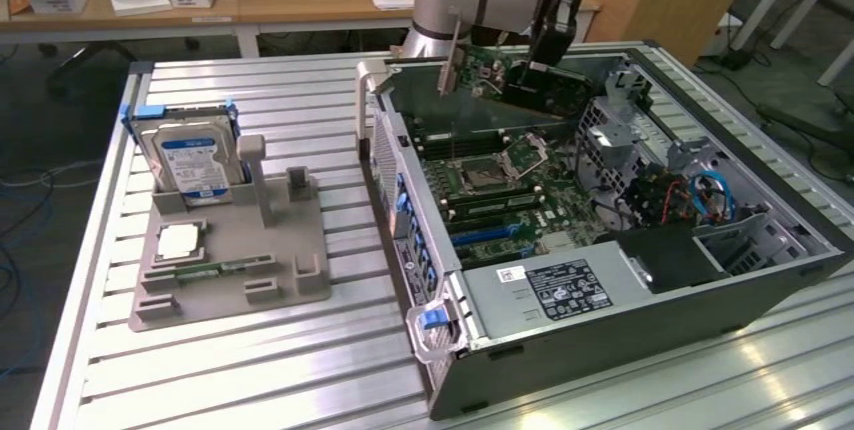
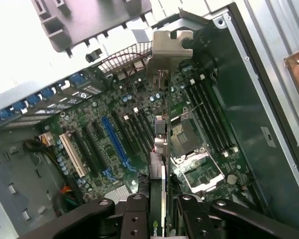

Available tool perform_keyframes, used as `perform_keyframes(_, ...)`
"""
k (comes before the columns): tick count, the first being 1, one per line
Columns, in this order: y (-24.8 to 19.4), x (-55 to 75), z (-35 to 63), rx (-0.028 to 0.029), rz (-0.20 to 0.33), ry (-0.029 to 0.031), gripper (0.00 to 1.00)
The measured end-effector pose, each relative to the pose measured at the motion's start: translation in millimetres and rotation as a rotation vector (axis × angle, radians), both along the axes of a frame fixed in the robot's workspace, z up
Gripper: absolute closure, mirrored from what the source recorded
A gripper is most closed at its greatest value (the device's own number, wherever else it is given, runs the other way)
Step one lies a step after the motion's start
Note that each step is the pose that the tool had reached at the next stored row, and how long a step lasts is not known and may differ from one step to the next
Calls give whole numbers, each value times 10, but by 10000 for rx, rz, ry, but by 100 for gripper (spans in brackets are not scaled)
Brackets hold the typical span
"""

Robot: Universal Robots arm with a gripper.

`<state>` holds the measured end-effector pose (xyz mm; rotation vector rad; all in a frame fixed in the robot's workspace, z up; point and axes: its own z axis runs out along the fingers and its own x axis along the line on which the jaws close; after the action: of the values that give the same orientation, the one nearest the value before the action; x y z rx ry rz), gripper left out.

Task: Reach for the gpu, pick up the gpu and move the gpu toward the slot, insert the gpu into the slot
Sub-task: 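Insert the gpu into the slot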

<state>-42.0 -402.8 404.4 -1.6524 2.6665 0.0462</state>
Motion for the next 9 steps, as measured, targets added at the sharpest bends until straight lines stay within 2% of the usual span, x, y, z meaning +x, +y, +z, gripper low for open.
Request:
perform_keyframes(3, 0, 0, -11, -1, 424, -69, 74)
perform_keyframes(9, 0, 0, -13, 2, 516, -94, 74)
